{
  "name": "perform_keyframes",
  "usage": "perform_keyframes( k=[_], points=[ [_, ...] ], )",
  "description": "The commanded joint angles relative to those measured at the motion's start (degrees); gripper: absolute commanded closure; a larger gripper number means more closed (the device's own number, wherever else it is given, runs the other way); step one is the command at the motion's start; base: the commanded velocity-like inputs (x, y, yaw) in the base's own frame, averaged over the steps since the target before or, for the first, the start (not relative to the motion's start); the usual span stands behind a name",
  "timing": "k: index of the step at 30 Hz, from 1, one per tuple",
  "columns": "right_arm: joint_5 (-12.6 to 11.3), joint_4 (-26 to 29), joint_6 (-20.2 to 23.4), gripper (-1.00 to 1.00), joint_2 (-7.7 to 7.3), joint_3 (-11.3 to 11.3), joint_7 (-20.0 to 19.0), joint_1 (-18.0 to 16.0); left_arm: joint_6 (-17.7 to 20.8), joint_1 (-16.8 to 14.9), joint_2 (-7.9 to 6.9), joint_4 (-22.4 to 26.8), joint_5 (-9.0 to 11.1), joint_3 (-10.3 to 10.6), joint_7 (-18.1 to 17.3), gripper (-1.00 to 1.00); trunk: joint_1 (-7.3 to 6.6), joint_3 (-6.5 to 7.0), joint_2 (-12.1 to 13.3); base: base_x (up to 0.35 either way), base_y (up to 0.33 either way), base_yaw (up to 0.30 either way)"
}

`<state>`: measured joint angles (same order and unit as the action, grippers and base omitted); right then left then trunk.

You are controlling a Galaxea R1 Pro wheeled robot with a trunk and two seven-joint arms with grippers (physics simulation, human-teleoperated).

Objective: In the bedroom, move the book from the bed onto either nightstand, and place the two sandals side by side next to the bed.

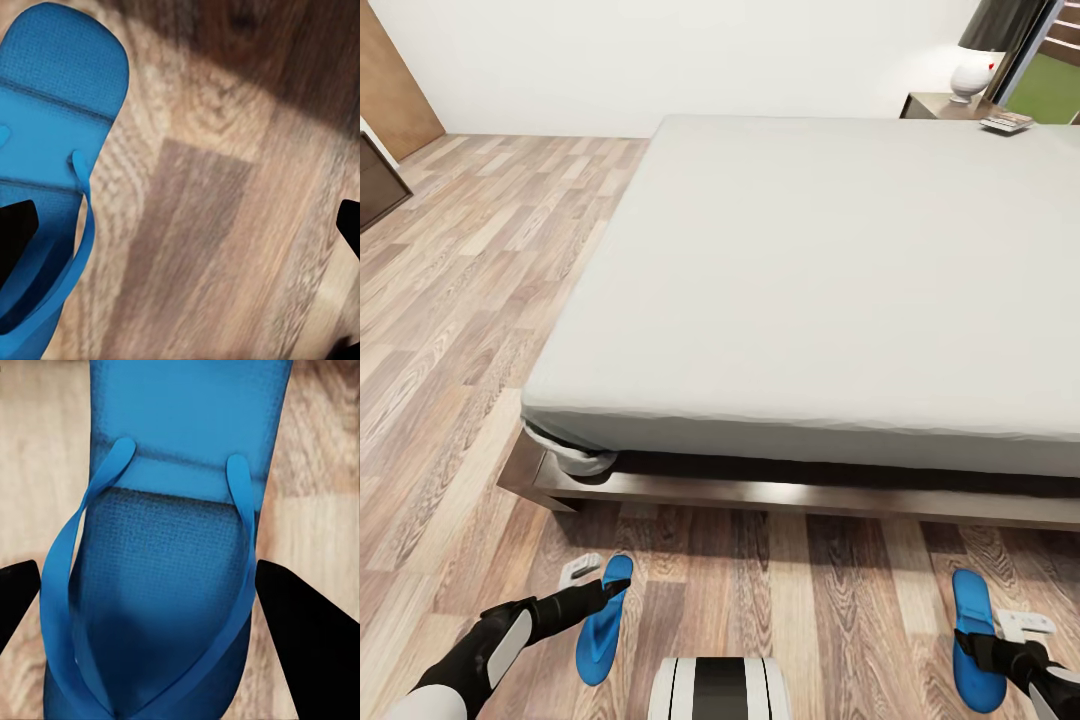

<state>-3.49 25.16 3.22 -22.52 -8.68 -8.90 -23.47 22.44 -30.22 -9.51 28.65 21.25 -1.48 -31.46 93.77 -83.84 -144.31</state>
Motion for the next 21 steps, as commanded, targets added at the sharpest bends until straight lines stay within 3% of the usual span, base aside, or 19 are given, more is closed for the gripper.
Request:
perform_keyframes(
  k=[1, 12, 21],
  points=[
    [-0.2, 0.2, 0.2, 1.00, 0.02, -0.3, -0.4, 0.0, 0.5, 0.0, 0.01, 0.0, 0.4, -0.2, -0.1, -1.00, -0.01, -0.03, 0.0, 0.000, 0.000, 0.000],
    [-0.1, 0.6, -0.6, 1.00, 0.02, -0.3, -0.4, 0.0, 0.5, 0.0, 0.01, -0.1, 0.4, -0.3, -0.1, -1.00, -0.01, -0.03, 0.0, 0.000, 0.007, 0.000],
    [-0.1, 0.7, -0.9, 1.00, 0.02, -0.3, -0.4, 0.0, 0.5, 0.0, 0.03, -0.2, 0.4, -0.2, 0.3, -1.00, -0.01, -0.03, 0.0, 0.000, 0.269, 0.000]
  ],
)
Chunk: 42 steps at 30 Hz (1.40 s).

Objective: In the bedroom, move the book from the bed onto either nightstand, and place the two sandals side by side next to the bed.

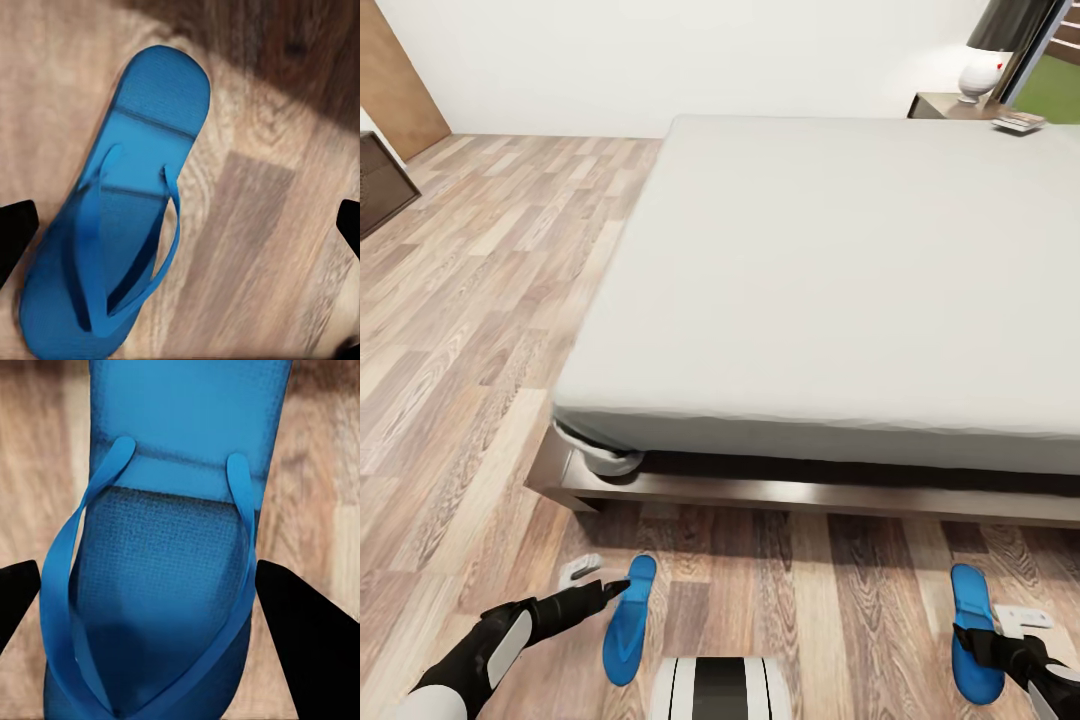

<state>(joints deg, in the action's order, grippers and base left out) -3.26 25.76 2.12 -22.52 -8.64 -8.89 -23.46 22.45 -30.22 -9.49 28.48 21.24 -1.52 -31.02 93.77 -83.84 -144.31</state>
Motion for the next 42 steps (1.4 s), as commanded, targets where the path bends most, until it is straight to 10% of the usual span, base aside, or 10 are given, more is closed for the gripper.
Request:
perform_keyframes(
  k=[1, 42],
  points=[
    [-0.3, 0.1, 0.2, 1.00, 0.02, -0.3, -0.4, 0.0, 0.5, 0.0, 0.01, 0.0, 0.4, -0.2, -0.1, -1.00, -0.01, -0.03, 0.0, 0.000, 0.319, 0.000],
    [-0.3, 0.0, 0.2, 1.00, 0.02, -0.3, -0.4, 0.0, 0.5, 0.0, 0.09, -0.1, 0.4, -0.1, 0.0, -1.00, -0.01, -0.03, 0.0, 0.000, 0.323, 0.000]
  ],
)
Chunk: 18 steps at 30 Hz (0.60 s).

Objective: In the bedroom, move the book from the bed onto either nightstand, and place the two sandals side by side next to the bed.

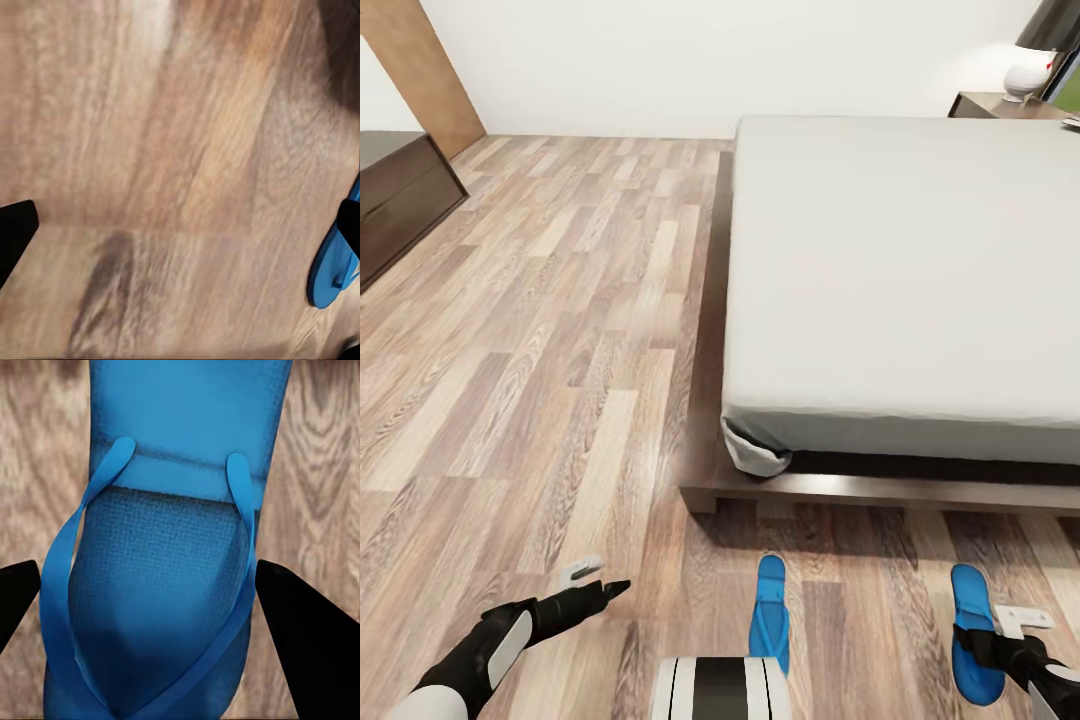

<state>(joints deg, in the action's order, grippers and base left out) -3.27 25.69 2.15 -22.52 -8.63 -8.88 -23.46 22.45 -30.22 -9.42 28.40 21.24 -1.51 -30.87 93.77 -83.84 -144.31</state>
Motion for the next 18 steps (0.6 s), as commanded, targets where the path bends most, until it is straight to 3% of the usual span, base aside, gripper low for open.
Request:
perform_keyframes(
  k=[1, 18],
  points=[
    [-0.3, 0.1, 0.2, 1.00, 0.02, -0.3, -0.4, 0.0, 0.5, 0.0, 0.02, 0.0, 0.4, -0.2, -0.1, -1.00, -0.01, -0.03, 0.0, 0.000, 0.323, 0.000],
    [-0.3, -0.2, 0.2, 1.00, 0.09, -0.4, -0.3, 0.0, 0.5, 0.0, 0.12, 0.0, 0.4, -0.1, -0.1, -1.00, -0.01, -0.03, 0.0, 0.000, 0.323, 0.000]
  ],
)
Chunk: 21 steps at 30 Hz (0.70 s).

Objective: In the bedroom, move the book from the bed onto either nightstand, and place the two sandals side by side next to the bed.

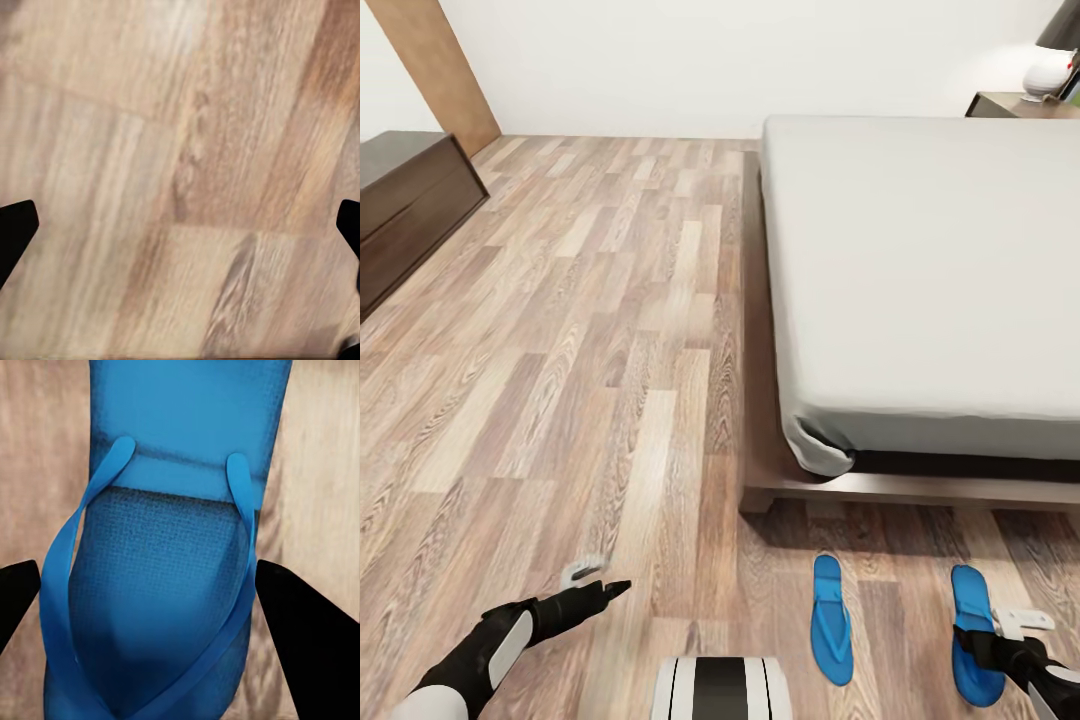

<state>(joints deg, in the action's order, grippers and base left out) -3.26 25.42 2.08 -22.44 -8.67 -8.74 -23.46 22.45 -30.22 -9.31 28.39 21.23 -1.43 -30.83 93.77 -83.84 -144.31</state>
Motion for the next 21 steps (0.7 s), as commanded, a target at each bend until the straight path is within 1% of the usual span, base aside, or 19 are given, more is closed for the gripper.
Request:
perform_keyframes(
  k=[1, 5, 11, 13, 16, 21],
  points=[
    [-0.3, 0.0, 0.2, 1.00, -0.01, -0.4, -0.4, 0.0, 0.5, 0.0, 0.04, 0.0, 0.4, -0.1, -0.1, -1.00, -0.01, -0.03, 0.0, 0.000, 0.323, 0.000],
    [-0.3, 0.2, -2.3, 1.00, -0.02, -0.4, -0.4, 0.0, 0.5, 0.0, 0.08, 0.0, 0.4, -0.1, -0.1, -1.00, -0.01, -0.03, 0.0, 0.000, 0.323, 0.000],
    [-0.3, 0.3, -3.2, 1.00, -0.06, -0.4, -0.5, 0.0, 0.5, 0.0, 0.08, 0.0, 0.5, -0.1, -0.2, -1.00, -0.01, -0.03, 0.0, 0.000, 0.293, 0.000],
    [-0.3, 0.3, -3.5, 1.00, -0.06, -0.4, -0.5, 0.0, 0.5, 0.0, 0.08, 0.0, 0.5, -0.1, -0.2, -1.00, -0.01, -0.03, 0.0, 0.000, 0.071, 0.000],
    [-0.3, 0.1, -6.1, 1.00, -0.06, -0.4, -0.5, 0.0, 0.3, 0.0, 0.15, 0.0, 0.5, -0.1, -0.2, -1.00, -0.01, -0.03, 0.0, 0.000, 0.019, 0.000],
    [-0.3, 0.0, -7.0, 1.00, -0.06, -0.4, -0.5, 0.0, 0.2, 0.0, 0.15, 0.0, 0.5, -0.1, -0.2, -1.00, -0.01, -0.03, 0.0, 0.000, 0.002, 0.000]
  ],
)
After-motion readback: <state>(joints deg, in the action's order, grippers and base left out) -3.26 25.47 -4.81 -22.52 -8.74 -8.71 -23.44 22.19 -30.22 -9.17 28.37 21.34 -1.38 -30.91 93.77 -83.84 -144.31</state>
